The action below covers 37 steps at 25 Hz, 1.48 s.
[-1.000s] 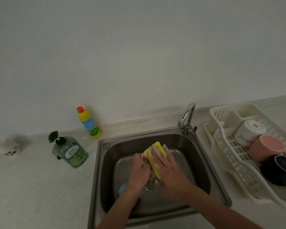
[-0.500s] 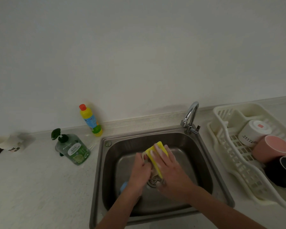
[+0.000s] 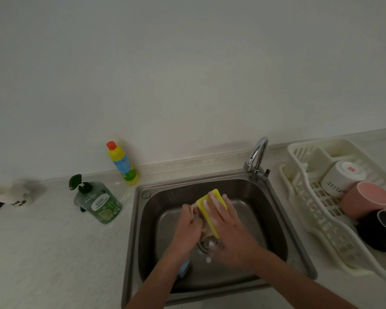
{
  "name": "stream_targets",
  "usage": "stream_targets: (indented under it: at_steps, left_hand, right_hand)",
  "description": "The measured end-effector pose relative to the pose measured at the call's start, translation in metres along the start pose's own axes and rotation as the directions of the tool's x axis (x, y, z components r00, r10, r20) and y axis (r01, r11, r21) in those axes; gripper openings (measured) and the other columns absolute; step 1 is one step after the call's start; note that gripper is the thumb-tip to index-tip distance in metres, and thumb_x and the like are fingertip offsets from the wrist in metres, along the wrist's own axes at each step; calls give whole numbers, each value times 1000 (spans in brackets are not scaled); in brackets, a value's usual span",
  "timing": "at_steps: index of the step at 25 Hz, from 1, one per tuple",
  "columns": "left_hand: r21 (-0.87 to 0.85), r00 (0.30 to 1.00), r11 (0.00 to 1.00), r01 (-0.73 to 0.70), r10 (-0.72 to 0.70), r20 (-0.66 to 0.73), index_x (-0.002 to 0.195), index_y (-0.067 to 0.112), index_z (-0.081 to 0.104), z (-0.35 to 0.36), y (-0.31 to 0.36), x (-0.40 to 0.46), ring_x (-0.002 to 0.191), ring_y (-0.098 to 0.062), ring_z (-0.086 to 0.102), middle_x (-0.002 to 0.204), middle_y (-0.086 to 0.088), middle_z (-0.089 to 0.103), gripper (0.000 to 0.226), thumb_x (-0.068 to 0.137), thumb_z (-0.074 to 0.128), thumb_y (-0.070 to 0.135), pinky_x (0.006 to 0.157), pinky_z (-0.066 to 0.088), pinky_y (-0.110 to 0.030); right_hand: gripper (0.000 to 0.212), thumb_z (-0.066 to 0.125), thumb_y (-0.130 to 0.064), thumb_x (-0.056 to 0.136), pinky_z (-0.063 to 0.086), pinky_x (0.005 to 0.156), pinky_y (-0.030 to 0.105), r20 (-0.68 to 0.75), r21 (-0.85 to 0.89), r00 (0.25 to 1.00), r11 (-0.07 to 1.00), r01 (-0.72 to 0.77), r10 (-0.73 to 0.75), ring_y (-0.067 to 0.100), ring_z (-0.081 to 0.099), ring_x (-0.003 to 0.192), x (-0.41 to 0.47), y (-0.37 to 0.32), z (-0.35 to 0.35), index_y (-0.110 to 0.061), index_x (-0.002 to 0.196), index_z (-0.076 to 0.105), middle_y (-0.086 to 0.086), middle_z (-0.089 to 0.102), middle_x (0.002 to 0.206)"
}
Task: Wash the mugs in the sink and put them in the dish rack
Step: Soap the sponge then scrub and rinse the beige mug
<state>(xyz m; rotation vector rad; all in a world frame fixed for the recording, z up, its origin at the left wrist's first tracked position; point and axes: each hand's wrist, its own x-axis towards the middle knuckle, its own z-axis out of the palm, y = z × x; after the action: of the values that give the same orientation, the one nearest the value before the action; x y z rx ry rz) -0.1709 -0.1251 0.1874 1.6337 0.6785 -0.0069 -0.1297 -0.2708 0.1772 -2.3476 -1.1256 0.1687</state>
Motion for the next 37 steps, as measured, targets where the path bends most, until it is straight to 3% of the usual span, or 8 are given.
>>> stream_targets:
  at_steps: [3,7,11,15,23,28,31,37]
  left_hand:
    - [-84,999,996,27,-25,20,107,9,50,4,-5,-2,79,-15,55,95,-10,56,8,102,44,11,56,49,-25]
    - [-193,997,979,71,-75,-10,115,15,49,7,0,-4,101,-23,62,111,-8,57,15,103,42,12,60,55,-27]
    - [-42,997,998,-56,53,-54,102,16,47,9,-4,0,89,-21,58,106,-15,57,11,100,41,7,65,52,-31]
    - [187,928,909,-374,367,69,97,15,51,11,1,5,83,-12,58,92,2,62,17,97,44,-1,68,48,-22]
    - [280,816,769,-575,513,267,110,19,59,22,8,10,112,-3,58,119,6,64,22,96,45,8,92,48,-22]
    - [-54,982,998,-21,30,188,124,25,49,31,15,-10,112,-23,62,126,-6,58,37,92,62,11,85,57,-31]
    - [-340,928,871,355,-284,242,127,10,61,41,26,-13,110,-44,64,123,-24,64,38,97,51,31,84,58,-50]
    - [-518,899,734,439,-351,263,116,-7,59,47,34,-27,96,-36,70,106,-26,70,28,97,39,-2,74,61,-45]
  right_hand:
    - [114,68,-27,78,14,121,34,188,335,957,902,-274,221,10,-21,148,3,9,-10,-29,154,-17,-15,-28,159]
    - [111,77,-17,72,54,93,31,343,722,864,485,-494,369,19,44,131,-5,8,-20,-42,152,3,-6,26,152]
    - [64,79,-35,79,56,88,47,480,851,767,-12,-526,427,33,67,109,0,8,-31,-30,135,50,12,62,126]
    - [73,57,-72,82,39,105,62,712,696,607,-464,-548,352,43,58,120,10,24,-46,-15,127,65,25,60,130]
    - [41,63,-36,93,48,88,69,628,777,710,-308,-549,320,47,66,100,-7,50,-55,-6,120,67,27,68,109]
    - [43,77,-24,82,55,88,56,512,856,817,-77,-511,264,35,65,109,6,69,-63,-24,124,66,16,65,124]
    - [67,88,-26,70,55,94,45,396,878,895,201,-434,204,22,64,113,15,80,-64,-43,128,59,-3,66,126]
    - [90,89,-33,67,48,99,20,298,784,954,570,-244,-1,-7,48,124,21,86,-59,-57,136,36,-25,42,144]
